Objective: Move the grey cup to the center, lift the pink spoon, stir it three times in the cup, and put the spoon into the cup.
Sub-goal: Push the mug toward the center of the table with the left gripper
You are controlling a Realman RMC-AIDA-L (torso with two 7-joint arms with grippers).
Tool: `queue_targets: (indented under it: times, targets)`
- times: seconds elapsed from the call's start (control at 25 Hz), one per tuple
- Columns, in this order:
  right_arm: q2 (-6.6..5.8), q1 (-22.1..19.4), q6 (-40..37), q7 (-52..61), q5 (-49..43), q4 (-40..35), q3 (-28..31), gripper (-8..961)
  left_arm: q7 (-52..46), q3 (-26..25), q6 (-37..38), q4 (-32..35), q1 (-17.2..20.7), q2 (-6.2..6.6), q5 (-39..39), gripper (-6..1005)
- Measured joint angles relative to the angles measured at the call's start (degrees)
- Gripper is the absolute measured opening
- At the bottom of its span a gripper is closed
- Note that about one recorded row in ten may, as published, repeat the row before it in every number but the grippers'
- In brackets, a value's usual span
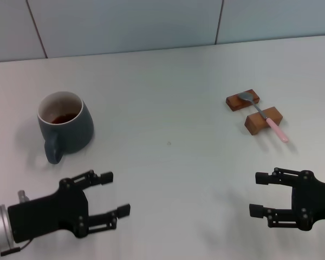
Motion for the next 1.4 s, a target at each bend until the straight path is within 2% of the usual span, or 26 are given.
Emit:
queue_targets:
  times: [0.08, 0.12, 0.24, 0.4, 0.48, 0.56, 0.6, 0.64, 0.68, 0.72, 0.76, 0.8, 0.84, 0.88, 0.92, 1.12, 1.28, 1.4]
  targets:
    - [0.0, 0.0, 0.01, 0.0, 0.0, 0.0, -0.03, 788, 1.1, -2.13, 1.33, -0.19, 0.33, 0.01, -2.33, 822]
    - [0.0, 0.0, 0.02, 0.0, 0.0, 0.0, -0.09, 788, 2.14, -4.03, 1.67, -0.15, 1.06, 0.11, -5.87, 820]
    - [0.0, 0.0, 0.03, 0.0, 0.0, 0.0, -0.12, 788, 3.16, -5.92, 1.54, 0.29, 1.9, 0.29, -10.33, 815]
    - [0.0, 0.0, 0.01, 0.0, 0.0, 0.0, -0.01, 789, 5.82, -9.27, 1.11, 0.88, 2.63, 0.44, -13.83, 808]
    - [0.0, 0.0, -0.01, 0.0, 0.0, 0.0, 0.01, 789, 11.98, -13.95, 0.52, 0.71, 2.89, 0.41, -15.24, 804]
    - [0.0, 0.0, -0.08, 0.0, 0.0, 0.06, 0.0, 789, 23.3, -21.95, -3.0, -2.32, 2.63, 0.0, -19.11, 801]
    - [0.0, 0.01, -0.1, 0.0, 0.0, 0.08, 0.0, 789, 23.3, -21.95, -3.0, -2.32, 2.63, 0.0, -19.11, 776]
    - [0.0, 0.01, -0.15, 0.0, 0.0, 0.08, 0.05, 789, 30.9, -24.47, -4.71, -5.57, 2.18, 0.03, -21.52, 750]
    - [0.0, 0.01, -0.15, 0.0, 0.0, 0.08, 0.05, 789, 30.9, -24.47, -4.71, -5.57, 2.18, 0.03, -21.52, 725]
    - [0.0, 0.01, -0.27, 0.0, 0.0, 0.09, 0.16, 789, 40.67, -26.41, -6.85, -9.83, 1.53, 0.0, -24.31, 699]
    - [0.0, 0.0, -0.31, 0.0, 0.0, 0.09, 0.17, 789, 45.35, -27.03, -7.99, -11.49, 1.21, -0.06, -25.45, 674]
    - [0.0, 0.0, -0.31, 0.0, 0.0, 0.09, 0.17, 789, 45.35, -27.03, -7.99, -11.49, 1.21, -0.06, -25.45, 648]
    - [0.0, 0.01, -0.37, 0.0, 0.0, 0.09, 0.16, 789, 55.26, -28.13, -11.23, -15.51, 0.04, -0.18, -27.83, 623]
    - [0.0, 0.01, -0.37, 0.0, 0.0, 0.09, 0.16, 789, 55.26, -28.13, -11.23, -15.51, 0.04, -0.18, -27.83, 577]
    - [0.0, 0.01, -0.39, 0.0, 0.0, 0.09, 0.23, 789, 62.77, -28.94, -13.79, -18.74, -1.02, -0.2, -29.11, 531]
    - [0.0, 0.0, -0.45, 0.0, 0.0, 0.09, 0.19, 789, 72.13, -29.4, -18.78, -22.41, -3.19, -0.25, -29.5, 307]
    - [-0.03, 0.01, -0.49, 0.02, 0.0, 0.09, 0.22, 789, 73.16, -29.42, -19.65, -23.1, -3.73, -0.26, -29.47, 147]
    - [-0.06, -0.05, -0.47, 0.03, -0.02, 0.09, 0.08, 788, 73.33, -29.19, -20.19, -23.52, -4.12, -0.27, -29.12, 83]
